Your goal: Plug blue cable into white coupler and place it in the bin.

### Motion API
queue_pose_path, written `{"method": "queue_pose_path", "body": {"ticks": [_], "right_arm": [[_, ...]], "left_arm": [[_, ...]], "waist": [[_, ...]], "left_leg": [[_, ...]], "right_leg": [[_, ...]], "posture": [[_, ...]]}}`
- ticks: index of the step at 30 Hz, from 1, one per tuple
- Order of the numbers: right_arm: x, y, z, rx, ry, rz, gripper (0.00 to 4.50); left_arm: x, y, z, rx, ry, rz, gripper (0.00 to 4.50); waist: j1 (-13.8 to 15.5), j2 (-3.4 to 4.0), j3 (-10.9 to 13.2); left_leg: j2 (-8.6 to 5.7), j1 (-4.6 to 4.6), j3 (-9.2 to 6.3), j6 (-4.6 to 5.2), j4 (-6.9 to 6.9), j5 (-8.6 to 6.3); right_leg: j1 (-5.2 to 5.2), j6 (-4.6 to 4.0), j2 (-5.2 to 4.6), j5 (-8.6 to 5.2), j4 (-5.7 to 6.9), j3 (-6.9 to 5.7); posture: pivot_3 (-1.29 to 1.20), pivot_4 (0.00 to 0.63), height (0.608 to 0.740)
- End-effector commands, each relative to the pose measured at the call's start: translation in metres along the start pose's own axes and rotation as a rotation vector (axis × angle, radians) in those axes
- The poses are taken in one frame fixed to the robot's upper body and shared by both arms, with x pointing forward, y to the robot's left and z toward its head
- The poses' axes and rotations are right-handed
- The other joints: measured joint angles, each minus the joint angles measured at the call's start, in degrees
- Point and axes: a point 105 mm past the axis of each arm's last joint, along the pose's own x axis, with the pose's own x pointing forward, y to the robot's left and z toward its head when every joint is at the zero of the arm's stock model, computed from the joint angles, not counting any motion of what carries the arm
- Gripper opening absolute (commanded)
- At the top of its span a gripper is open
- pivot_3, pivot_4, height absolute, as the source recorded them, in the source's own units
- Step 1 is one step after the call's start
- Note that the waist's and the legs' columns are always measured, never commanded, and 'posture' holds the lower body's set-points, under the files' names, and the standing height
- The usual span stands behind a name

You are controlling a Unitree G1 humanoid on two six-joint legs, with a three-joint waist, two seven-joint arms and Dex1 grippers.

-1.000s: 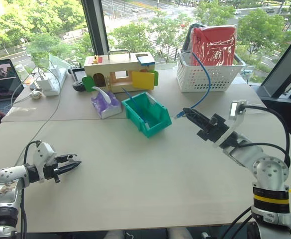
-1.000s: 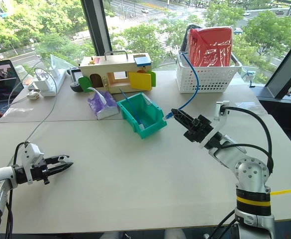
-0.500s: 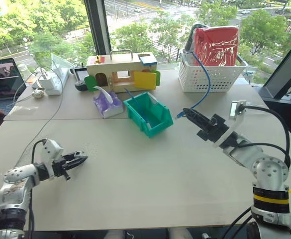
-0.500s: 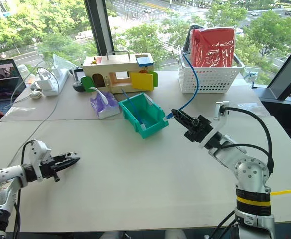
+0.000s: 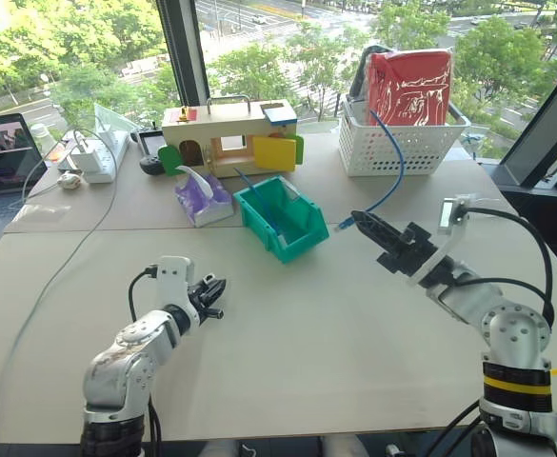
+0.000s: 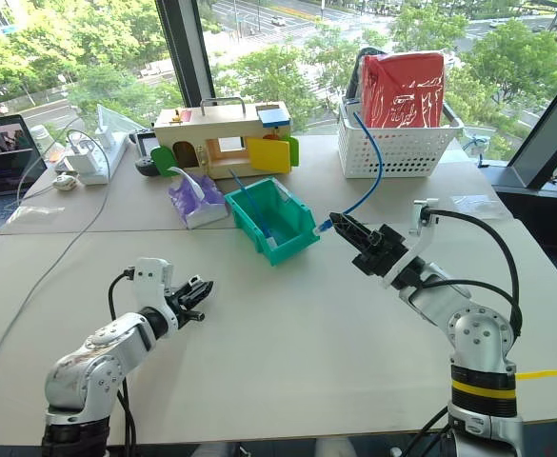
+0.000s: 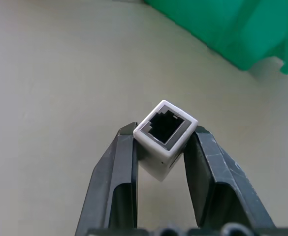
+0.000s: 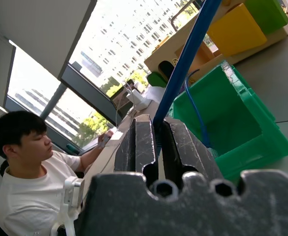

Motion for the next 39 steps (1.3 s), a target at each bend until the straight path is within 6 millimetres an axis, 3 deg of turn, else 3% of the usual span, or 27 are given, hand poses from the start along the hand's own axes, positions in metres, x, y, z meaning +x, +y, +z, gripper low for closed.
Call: {"method": "queue_pose_path", "body": {"ticks": [1, 6, 7, 8, 14, 15, 25, 28, 34, 39], "right_arm": [[0.002, 0.013, 0.008, -0.027, -0.040, 0.036, 0.00], [0.004, 0.015, 0.009, -0.023, -0.048, 0.041, 0.00], [0.004, 0.015, 0.009, -0.024, -0.049, 0.042, 0.00], [0.004, 0.015, 0.010, -0.025, -0.049, 0.042, 0.00], [0.005, 0.015, 0.010, -0.029, -0.049, 0.044, 0.00], [0.004, 0.015, 0.010, -0.028, -0.049, 0.044, 0.00], [0.006, 0.015, 0.007, -0.021, -0.050, 0.052, 0.00], [0.006, 0.015, 0.007, -0.019, -0.053, 0.052, 0.00], [0.007, 0.016, 0.004, -0.015, -0.058, 0.053, 0.00], [0.005, 0.017, 0.005, -0.020, -0.071, 0.047, 0.00]], "left_arm": [[-0.005, 0.000, 0.005, 0.021, -0.014, 0.083, 0.85], [-0.003, -0.003, -0.006, 0.016, 0.019, 0.135, 0.85], [-0.003, -0.005, -0.007, 0.008, 0.022, 0.131, 1.86], [-0.002, -0.008, -0.007, 0.007, 0.023, 0.123, 2.05], [-0.006, -0.006, -0.006, 0.069, 0.028, 0.133, 4.34], [-0.008, -0.007, -0.004, 0.112, 0.029, 0.106, 4.46], [-0.034, 0.018, 0.000, 0.298, 0.036, -0.105, 4.46], [-0.043, 0.008, 0.006, 0.362, 0.001, -0.365, 4.46], [-0.054, 0.037, 0.011, 0.649, 0.081, -0.692, 4.46], [-0.041, 0.061, 0.023, 0.771, 0.147, -0.783, 4.46]], "waist": [[0.1, 0.00, 0.0], [0.2, 0.00, 0.0], [0.2, 0.00, 0.0], [0.2, 0.00, 0.0], [0.2, 0.00, 0.0], [0.1, 0.00, 0.0], [0.0, 0.03, 0.0], [0.3, 0.03, 0.0], [0.4, 0.06, 0.0], [0.6, 0.06, 0.0]], "left_leg": [[0.00, -0.01, 0.00, 0.00, 0.00, 0.00], [-0.01, 0.00, 0.00, -0.01, 0.00, 0.01], [-0.01, 0.00, 0.00, -0.01, 0.00, 0.01], [-0.01, 0.00, 0.00, -0.01, 0.00, 0.01], [-0.01, 0.01, 0.01, -0.01, 0.00, 0.01], [-0.01, 0.01, 0.01, -0.01, 0.00, 0.01], [0.01, 0.02, 0.01, -0.01, -0.04, 0.01], [0.01, -0.01, 0.01, -0.01, -0.05, 0.01], [0.02, -0.01, 0.04, -0.01, -0.11, 0.00], [0.01, -0.05, 0.05, -0.01, -0.12, 0.00]], "right_leg": [[0.00, 0.00, 0.00, 0.00, -0.01, 0.00], [0.02, 0.00, 0.00, 0.00, -0.04, 0.00], [0.03, 0.00, 0.00, 0.00, -0.05, 0.00], [0.03, 0.00, 0.00, 0.00, -0.05, 0.00], [0.04, 0.00, 0.00, 0.00, -0.05, 0.00], [0.04, 0.00, 0.00, 0.00, -0.05, 0.00], [0.01, -0.02, 0.02, -0.01, -0.05, 0.02], [0.00, -0.03, 0.02, -0.02, -0.08, 0.01], [-0.04, -0.08, 0.02, -0.03, -0.11, 0.00], [-0.01, -0.08, 0.01, -0.02, -0.18, -0.02]], "posture": [[0.00, 0.150, 0.740], [0.00, 0.150, 0.740], [0.00, 0.150, 0.740], [0.00, 0.150, 0.740], [0.00, 0.150, 0.740], [0.00, 0.150, 0.740], [0.00, 0.150, 0.740], [0.00, 0.150, 0.740], [0.00, 0.150, 0.740], [0.00, 0.150, 0.740]]}}
